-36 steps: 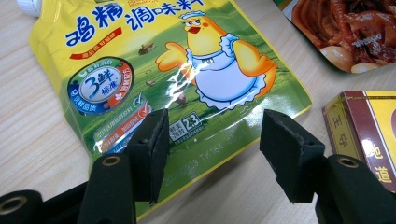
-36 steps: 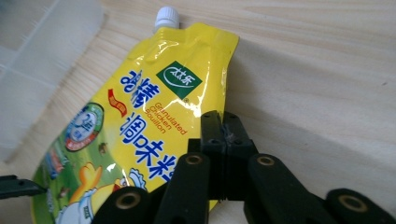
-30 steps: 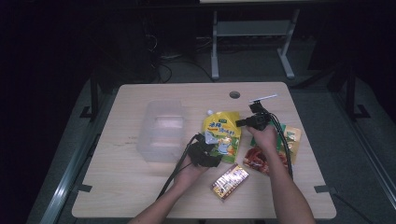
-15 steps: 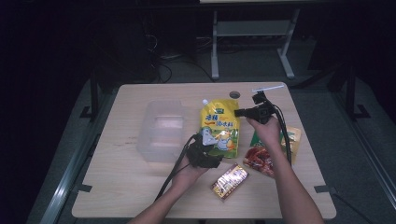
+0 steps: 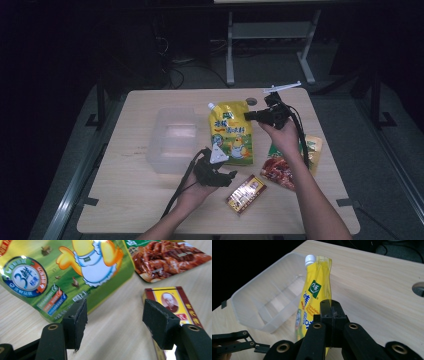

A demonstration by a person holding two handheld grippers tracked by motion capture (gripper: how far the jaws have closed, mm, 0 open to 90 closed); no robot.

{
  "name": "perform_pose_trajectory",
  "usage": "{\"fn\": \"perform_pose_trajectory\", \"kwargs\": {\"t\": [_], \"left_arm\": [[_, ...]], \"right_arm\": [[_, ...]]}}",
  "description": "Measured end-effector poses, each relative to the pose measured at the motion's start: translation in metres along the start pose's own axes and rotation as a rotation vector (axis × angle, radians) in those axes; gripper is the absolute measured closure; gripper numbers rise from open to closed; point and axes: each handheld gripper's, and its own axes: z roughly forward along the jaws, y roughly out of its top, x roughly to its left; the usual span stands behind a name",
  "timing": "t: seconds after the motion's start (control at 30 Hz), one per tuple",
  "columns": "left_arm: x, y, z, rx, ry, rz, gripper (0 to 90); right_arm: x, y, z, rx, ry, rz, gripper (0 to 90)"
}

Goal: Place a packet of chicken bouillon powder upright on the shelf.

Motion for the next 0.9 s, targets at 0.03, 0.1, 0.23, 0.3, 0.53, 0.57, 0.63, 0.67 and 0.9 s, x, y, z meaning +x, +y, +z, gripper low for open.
{"fn": "perform_pose_trajectory", "kwargs": {"t": [0.03,0.1,0.23,0.3,0.53,0.57,0.63,0.67,0.9], "left_arm": [[-0.001,-0.001,-0.002,0.000,-0.004,0.007,35.8],[-0.002,-0.003,-0.005,-0.004,-0.007,0.021,34.8],[-0.003,-0.008,-0.011,-0.003,-0.018,0.021,34.1],[-0.003,-0.011,-0.014,-0.004,-0.021,0.024,33.7],[-0.003,-0.021,-0.025,-0.021,-0.026,0.031,32.6],[-0.002,-0.022,-0.027,-0.021,-0.027,0.033,32.6],[-0.002,-0.026,-0.028,-0.014,-0.028,0.034,32.2],[-0.003,-0.027,-0.029,-0.015,-0.031,0.025,32.2],[-0.008,-0.034,-0.034,-0.023,-0.046,0.035,31.9]], "right_arm": [[0.000,0.000,0.000,0.000,0.000,0.000,90.0],[0.009,0.005,-0.005,-0.005,-0.003,-0.030,90.0],[0.020,0.011,-0.010,-0.011,-0.021,-0.063,90.0],[0.022,0.013,-0.012,-0.009,-0.024,-0.069,90.0],[0.031,0.021,-0.017,-0.015,-0.055,-0.110,90.0],[0.033,0.022,-0.018,-0.007,-0.057,-0.101,90.0],[0.034,0.023,-0.019,-0.011,-0.065,-0.125,90.0],[0.035,0.024,-0.020,-0.009,-0.067,-0.121,90.0],[0.038,0.028,-0.024,-0.018,-0.051,-0.127,90.0]]}}
